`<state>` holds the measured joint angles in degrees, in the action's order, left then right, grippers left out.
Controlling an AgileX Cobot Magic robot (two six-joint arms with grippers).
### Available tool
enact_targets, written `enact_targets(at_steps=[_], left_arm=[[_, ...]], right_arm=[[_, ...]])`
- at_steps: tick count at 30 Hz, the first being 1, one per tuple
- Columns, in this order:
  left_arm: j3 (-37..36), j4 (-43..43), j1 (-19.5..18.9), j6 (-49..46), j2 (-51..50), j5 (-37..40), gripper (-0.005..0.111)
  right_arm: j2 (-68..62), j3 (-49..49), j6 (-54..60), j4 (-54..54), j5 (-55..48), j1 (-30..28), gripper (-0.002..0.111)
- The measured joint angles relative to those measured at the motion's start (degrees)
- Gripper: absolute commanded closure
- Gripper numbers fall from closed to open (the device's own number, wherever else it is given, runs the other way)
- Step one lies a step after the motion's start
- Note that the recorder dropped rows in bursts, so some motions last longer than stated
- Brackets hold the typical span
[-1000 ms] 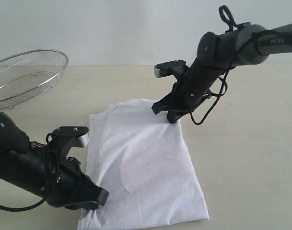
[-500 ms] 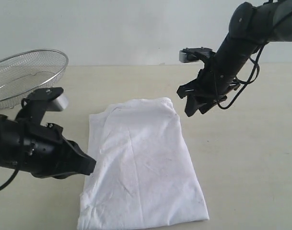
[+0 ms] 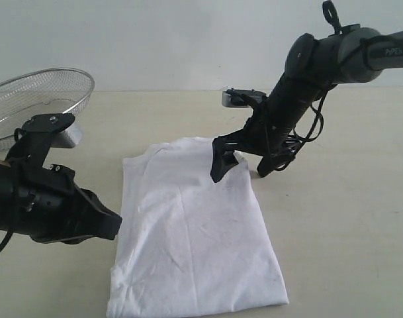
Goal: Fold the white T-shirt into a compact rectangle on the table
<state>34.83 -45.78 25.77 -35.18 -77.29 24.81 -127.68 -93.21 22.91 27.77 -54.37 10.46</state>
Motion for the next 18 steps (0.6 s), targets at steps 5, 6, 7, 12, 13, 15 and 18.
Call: enact_targets(at_steps=[5, 6, 7, 12, 13, 15, 18], left_arm=[[0.0, 0.0, 0.0, 0.1, 0.0, 0.0, 0.102], [0.0, 0.0, 0.0, 0.1, 0.0, 0.0, 0.102], [0.0, 0.0, 0.0, 0.1, 0.0, 0.0, 0.102], [0.0, 0.0, 0.0, 0.2, 0.0, 0.8, 0.102], [0.0, 0.1, 0.0, 0.2, 0.0, 1.4, 0.102], [0.0, 0.2, 0.0, 0.2, 0.0, 2.3, 0.102], [0.0, 0.2, 0.0, 0.4, 0.3, 4.0, 0.102]], right_arm=[[-0.6, -0.3, -0.9, 0.7, 2.2, 2.4, 0.020], [-0.7, -0.3, -1.1, 0.9, 2.5, 2.9, 0.028], [-0.8, -0.4, -1.1, 0.9, 2.9, 3.3, 0.037], [-2.0, -0.5, -1.8, 0.9, 5.7, 4.4, 0.105], [-2.2, -0.5, -1.9, 0.7, 6.4, 4.4, 0.108], [-2.4, -0.5, -2.3, -0.6, 7.9, 4.5, 0.107], [-2.4, -0.5, -4.9, -3.7, 11.0, 4.8, 0.109]])
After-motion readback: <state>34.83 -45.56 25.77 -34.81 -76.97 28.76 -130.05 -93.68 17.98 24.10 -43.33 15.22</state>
